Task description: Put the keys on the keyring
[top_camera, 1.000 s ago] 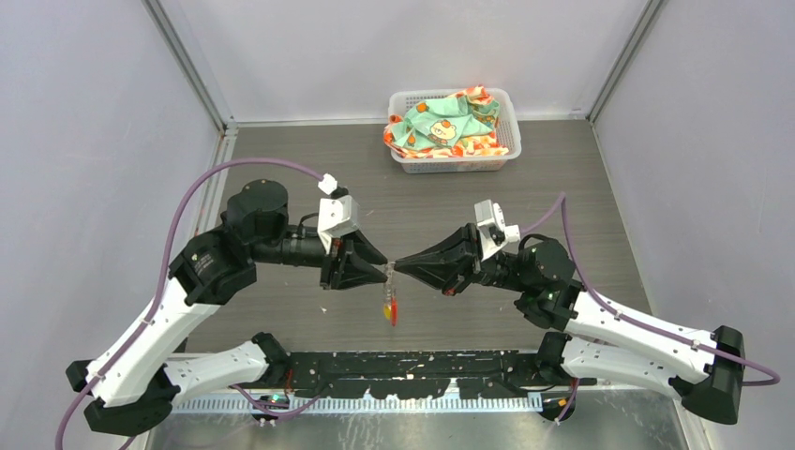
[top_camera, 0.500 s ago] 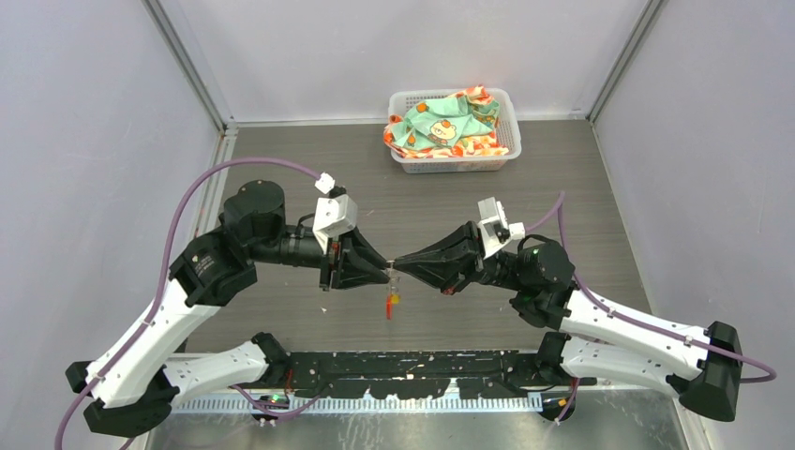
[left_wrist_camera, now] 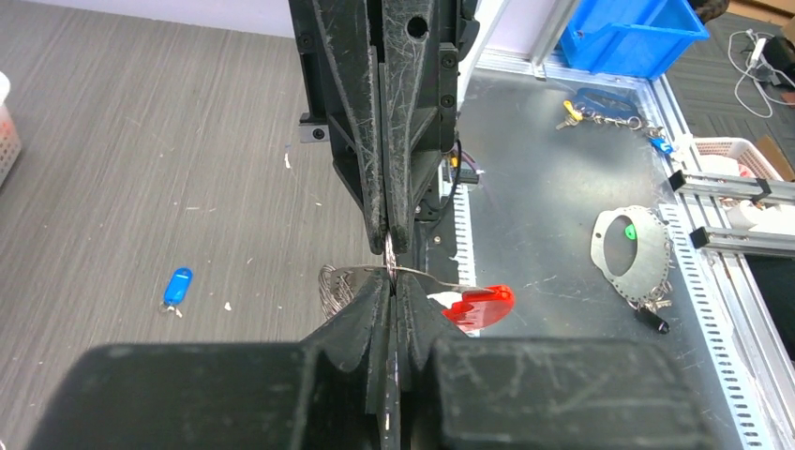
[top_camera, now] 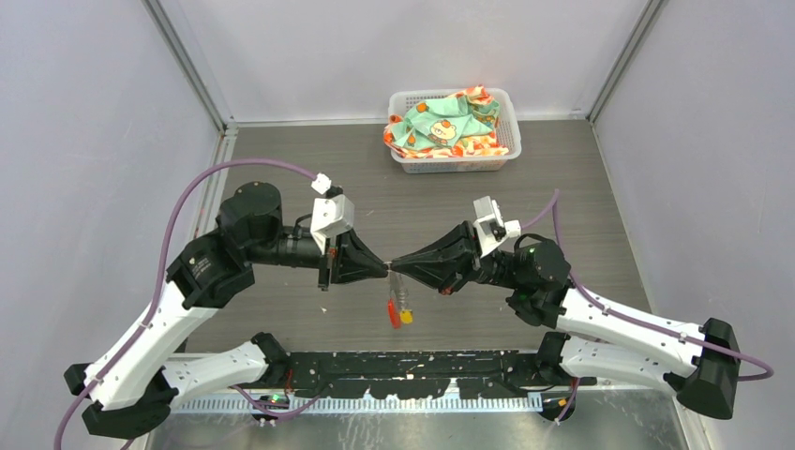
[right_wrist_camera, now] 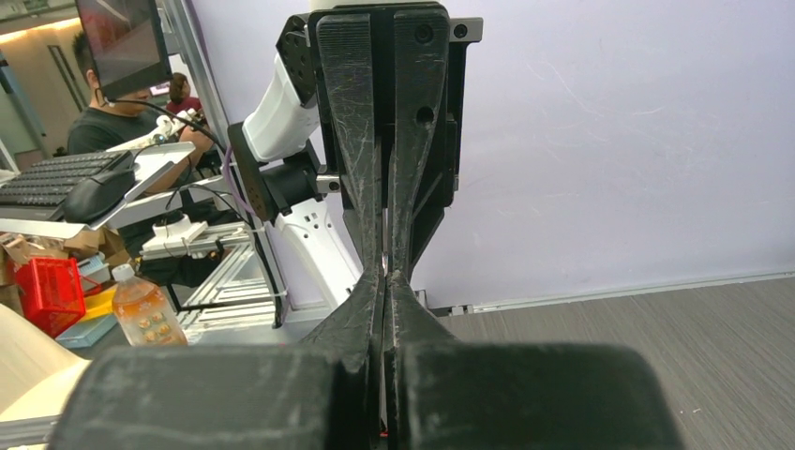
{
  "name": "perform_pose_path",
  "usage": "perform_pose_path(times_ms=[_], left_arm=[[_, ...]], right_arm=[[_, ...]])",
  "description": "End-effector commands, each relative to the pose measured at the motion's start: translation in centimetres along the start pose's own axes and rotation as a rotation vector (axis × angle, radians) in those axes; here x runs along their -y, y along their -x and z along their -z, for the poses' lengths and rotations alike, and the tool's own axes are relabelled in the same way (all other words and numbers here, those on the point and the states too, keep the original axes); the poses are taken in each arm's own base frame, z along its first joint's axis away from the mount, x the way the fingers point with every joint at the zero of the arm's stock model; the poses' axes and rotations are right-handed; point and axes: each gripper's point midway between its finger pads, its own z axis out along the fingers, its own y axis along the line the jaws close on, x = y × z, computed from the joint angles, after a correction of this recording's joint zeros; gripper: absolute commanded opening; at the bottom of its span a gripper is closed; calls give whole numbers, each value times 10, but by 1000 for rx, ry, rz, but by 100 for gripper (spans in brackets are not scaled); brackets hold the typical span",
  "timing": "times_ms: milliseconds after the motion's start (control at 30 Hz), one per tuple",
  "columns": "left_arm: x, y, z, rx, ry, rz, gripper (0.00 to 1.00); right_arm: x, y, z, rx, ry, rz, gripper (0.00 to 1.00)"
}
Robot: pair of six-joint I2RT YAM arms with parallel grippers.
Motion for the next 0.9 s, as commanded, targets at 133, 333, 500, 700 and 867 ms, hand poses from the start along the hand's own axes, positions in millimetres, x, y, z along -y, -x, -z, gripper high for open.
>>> perform_pose_path(times_ms=[133, 333, 500, 700, 867], left_arm=[[-14, 7, 4, 5, 75, -74, 0], [-47, -28, 18, -139, 196, -379, 0], [-68, -37, 26, -207, 236, -743, 0], [-70, -39, 24, -211, 225, -1051, 0], [-66, -35, 23, -182, 210, -1233, 1]], right_arm=[[-5, 8, 0, 2, 9, -11, 22], [9, 20, 17, -34, -143, 57, 50], [25, 23, 25, -122, -281, 43, 53], [43, 6, 24, -236, -401, -64, 56], [39, -16, 23, -293, -358, -103, 63]])
